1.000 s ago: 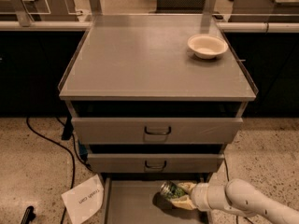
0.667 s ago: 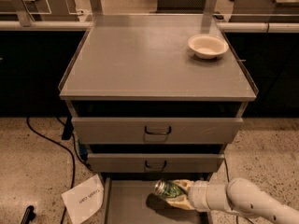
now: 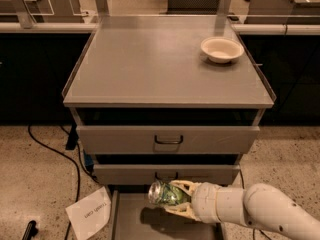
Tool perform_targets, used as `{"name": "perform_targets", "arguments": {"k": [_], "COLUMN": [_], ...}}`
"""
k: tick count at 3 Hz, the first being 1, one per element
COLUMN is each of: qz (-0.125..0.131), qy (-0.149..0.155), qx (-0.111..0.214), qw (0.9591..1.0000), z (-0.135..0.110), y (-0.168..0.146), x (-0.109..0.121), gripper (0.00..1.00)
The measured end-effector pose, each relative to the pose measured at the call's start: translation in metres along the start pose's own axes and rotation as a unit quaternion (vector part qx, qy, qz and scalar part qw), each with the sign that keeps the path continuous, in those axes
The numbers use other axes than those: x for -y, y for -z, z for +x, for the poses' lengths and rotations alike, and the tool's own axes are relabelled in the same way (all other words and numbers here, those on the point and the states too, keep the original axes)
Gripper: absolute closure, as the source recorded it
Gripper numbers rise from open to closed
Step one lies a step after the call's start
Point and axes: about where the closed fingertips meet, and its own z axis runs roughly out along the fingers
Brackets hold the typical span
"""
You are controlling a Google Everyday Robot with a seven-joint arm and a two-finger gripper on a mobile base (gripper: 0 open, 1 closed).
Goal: Pick green can from bottom drawer and place on counter
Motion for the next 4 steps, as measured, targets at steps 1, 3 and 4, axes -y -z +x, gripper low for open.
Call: {"name": "perform_targets", "arguments": {"k": [1, 3, 4], "qz": [0.035, 0.061, 0.105], "qy": [0.043, 0.078, 0.148], "qx": [0.018, 0.023, 0.025], "qw": [0.9983, 0.9948, 0.9832], "z": [-0.049, -0.076, -0.133], "y": [0.026, 0.045, 0.081], "x": [0.008, 0.021, 0.043], "gripper": [1.0, 1.0, 1.0]}}
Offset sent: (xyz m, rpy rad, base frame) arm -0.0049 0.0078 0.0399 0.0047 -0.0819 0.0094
